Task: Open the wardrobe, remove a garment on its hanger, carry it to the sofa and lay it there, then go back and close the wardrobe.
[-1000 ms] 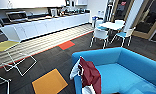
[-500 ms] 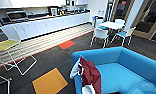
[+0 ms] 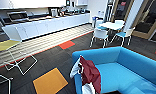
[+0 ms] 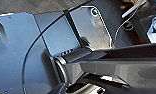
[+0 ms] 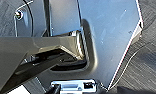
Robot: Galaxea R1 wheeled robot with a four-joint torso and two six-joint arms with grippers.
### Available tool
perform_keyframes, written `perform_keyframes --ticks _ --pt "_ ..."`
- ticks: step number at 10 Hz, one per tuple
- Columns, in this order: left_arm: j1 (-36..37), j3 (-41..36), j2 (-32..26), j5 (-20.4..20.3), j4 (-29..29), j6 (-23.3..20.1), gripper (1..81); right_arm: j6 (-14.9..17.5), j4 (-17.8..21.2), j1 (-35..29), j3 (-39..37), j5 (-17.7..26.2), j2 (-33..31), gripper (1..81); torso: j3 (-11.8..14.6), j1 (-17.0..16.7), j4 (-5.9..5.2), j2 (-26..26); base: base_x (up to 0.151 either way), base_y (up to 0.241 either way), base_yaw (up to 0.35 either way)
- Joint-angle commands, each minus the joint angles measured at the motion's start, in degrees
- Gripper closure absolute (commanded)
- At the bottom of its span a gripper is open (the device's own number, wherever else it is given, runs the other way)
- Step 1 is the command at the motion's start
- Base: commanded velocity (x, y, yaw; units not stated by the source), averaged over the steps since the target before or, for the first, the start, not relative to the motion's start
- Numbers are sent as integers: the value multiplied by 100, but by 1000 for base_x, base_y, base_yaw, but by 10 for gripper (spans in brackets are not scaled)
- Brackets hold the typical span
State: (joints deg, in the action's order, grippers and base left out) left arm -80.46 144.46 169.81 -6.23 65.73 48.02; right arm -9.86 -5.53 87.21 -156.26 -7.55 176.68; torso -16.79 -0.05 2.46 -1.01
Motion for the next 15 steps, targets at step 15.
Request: perform_keyframes --ticks 15 --pt "131 -40 -26 157 45 -12 10 11 35 -85 18 342 37 10 0 5 0 0 0 0 75"
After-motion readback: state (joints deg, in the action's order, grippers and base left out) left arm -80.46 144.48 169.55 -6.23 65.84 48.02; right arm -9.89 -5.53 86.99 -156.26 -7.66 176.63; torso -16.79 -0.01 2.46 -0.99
